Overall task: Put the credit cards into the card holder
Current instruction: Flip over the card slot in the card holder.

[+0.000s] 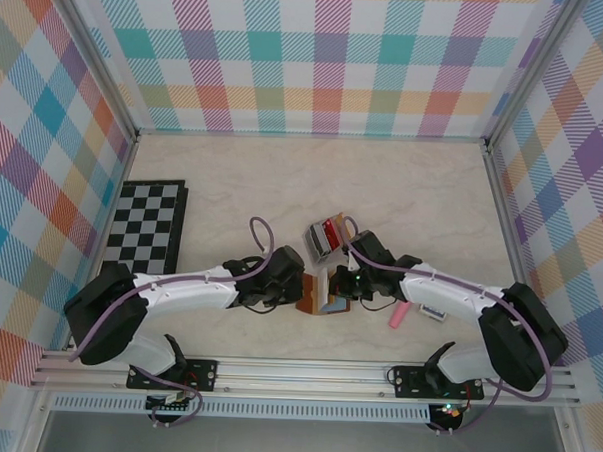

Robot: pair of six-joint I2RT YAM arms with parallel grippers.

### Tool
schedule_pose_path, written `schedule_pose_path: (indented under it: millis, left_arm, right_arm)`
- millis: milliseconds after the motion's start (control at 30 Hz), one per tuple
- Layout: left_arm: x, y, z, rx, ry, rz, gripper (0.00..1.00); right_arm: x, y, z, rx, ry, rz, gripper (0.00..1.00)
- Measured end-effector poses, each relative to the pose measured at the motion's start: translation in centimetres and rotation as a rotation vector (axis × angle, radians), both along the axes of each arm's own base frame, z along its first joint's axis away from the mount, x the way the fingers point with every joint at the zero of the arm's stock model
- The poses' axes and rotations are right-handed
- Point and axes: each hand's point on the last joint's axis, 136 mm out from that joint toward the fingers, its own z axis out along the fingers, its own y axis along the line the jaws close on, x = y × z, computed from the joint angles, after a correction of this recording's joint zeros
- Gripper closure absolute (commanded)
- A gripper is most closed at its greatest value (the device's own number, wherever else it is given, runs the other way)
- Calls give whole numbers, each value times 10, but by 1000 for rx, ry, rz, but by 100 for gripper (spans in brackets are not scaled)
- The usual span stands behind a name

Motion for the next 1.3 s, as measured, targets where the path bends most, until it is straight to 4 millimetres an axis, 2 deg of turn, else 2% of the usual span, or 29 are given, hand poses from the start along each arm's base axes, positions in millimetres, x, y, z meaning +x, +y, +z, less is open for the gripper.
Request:
schedule_pose_path:
  millis: [167, 333, 500, 700, 800, 967, 1033, 1133, 1300]
  left_arm:
    - [-1, -3, -8, 0, 14, -7, 100]
    - [0, -5, -10, -12, 12, -7, 100]
    - [0, -9, -8, -29, 12, -13, 100]
    - [-1, -9, -12, -25, 18, -14, 100]
    - [-1, -5, -14, -10, 20, -9, 88]
    - [-3, 7, -16, 26, 19, 22, 64]
    - [-3, 13, -13, 31, 10, 38, 61]
    - [-1, 18, -4, 23, -18, 57, 51]
    - [2, 19, 3, 15, -42, 66, 51]
  right_arm:
    - [2, 2, 16, 37, -35, -4, 94]
    - [2, 2, 16, 41, -35, -3, 94]
    - [1, 4, 9, 35, -13, 1, 94]
    - [-4, 6, -11, -11, 31, 12, 95]
    - [-4, 4, -19, -33, 47, 5, 96]
    - [-4, 5, -21, -33, 57, -7, 96]
    - [-4, 5, -21, -33, 58, -9, 96]
    - [-3, 5, -22, -35, 58, -12, 96]
    - [-3, 4, -22, -36, 59, -12, 95]
